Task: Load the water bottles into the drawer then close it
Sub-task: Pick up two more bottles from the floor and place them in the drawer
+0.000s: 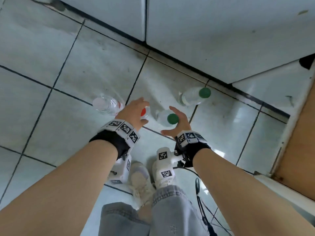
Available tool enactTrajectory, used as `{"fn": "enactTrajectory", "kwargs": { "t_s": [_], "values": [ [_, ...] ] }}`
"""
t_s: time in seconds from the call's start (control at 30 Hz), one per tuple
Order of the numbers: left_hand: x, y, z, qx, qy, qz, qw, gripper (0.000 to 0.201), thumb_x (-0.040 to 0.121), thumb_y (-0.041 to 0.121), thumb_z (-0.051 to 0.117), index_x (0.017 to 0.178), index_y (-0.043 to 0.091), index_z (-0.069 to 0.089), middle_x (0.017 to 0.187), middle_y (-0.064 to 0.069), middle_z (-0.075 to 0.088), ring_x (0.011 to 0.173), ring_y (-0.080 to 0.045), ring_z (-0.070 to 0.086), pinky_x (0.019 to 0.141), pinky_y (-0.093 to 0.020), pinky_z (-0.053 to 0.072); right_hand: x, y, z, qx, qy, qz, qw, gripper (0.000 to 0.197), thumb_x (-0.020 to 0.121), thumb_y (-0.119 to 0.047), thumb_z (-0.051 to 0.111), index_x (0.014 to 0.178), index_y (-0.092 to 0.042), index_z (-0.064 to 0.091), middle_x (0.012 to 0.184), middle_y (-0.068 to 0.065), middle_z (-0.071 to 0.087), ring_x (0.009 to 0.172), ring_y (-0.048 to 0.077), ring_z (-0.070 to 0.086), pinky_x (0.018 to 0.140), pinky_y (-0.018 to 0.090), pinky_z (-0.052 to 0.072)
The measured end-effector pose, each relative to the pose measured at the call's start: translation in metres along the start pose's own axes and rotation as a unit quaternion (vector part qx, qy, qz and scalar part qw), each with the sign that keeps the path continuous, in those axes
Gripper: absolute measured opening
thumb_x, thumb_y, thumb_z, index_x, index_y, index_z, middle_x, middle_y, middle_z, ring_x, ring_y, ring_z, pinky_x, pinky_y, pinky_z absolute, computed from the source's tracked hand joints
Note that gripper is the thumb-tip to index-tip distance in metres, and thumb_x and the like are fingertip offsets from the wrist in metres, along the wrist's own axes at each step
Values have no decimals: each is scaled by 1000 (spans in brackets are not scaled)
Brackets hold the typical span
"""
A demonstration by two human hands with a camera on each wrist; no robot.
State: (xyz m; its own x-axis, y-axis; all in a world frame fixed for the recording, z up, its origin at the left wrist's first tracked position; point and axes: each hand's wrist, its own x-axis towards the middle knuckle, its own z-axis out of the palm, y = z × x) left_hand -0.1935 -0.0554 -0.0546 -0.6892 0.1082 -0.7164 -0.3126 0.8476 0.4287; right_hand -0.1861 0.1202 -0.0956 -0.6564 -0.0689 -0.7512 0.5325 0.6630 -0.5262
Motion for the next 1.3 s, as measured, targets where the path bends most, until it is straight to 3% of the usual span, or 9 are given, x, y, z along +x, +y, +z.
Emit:
{"fn": "enactTrajectory", "kwargs": {
  "t_s": [0.2,0.33,0.5,0.6,0.87,0.97,1.1,1.2,1.3],
  "values": [
    [-10,-6,7,86,45,-23,995,36,91,12,50,127,12,42,131,-9,51,111,-28,56,85,-34,44,7,-11,8,21,39,20,999,61,74,-3,71,127,-19,45,131,9,50,107,23,50,78,7,36],
    [-44,2,-4,114,51,-40,991,38,91,20,53,125,9,40,125,-12,55,107,-35,57,85,-43,47,-21,-27,1,25,52,2,998,60,74,-7,73,126,-19,47,131,10,50,112,26,52,88,21,36],
    [-112,41,-50,131,58,-46,989,41,91,33,51,126,14,41,121,-9,59,103,-31,60,78,-38,47,-92,-74,-33,9,38,-14,999,63,75,-15,72,130,-19,42,133,9,46,112,27,53,85,22,36],
    [-165,76,-102,104,84,-41,990,45,87,42,52,126,21,44,121,-4,62,105,-29,60,81,-36,46,-152,-109,-68,31,59,-14,998,64,74,-22,73,129,-16,41,132,11,45,115,30,52,91,31,41],
    [-282,220,-221,54,129,74,987,56,79,42,62,126,15,47,128,-8,58,111,-30,57,86,-34,43,-303,-186,-189,164,148,-69,973,51,73,-30,73,114,-13,48,104,6,62,101,29,60,94,43,48],
    [-305,285,-240,28,161,148,975,59,79,41,62,128,12,47,124,-8,61,109,-30,59,86,-35,43,-342,-200,-240,224,182,-98,952,59,65,-40,73,111,-9,54,101,7,68,95,27,64,90,39,51],
    [-312,374,-243,69,212,232,947,68,74,54,55,122,8,49,117,-11,65,97,-36,63,78,-41,47,-376,-186,-311,297,219,-149,917,51,69,-29,72,105,3,57,91,9,66,84,21,64,83,35,53],
    [-309,438,-221,59,212,288,932,67,73,55,54,118,6,51,111,-13,66,92,-36,63,73,-41,47,-387,-152,-363,292,238,-141,915,50,69,-32,73,109,-10,52,99,7,66,95,25,63,92,44,51],
    [-288,492,-176,42,166,297,939,57,78,47,58,119,8,49,116,-9,63,98,-31,61,79,-38,46,-388,-99,-413,239,258,-116,929,56,65,-40,75,109,-20,46,97,-2,64,99,25,61,90,37,48]
  ]
}}
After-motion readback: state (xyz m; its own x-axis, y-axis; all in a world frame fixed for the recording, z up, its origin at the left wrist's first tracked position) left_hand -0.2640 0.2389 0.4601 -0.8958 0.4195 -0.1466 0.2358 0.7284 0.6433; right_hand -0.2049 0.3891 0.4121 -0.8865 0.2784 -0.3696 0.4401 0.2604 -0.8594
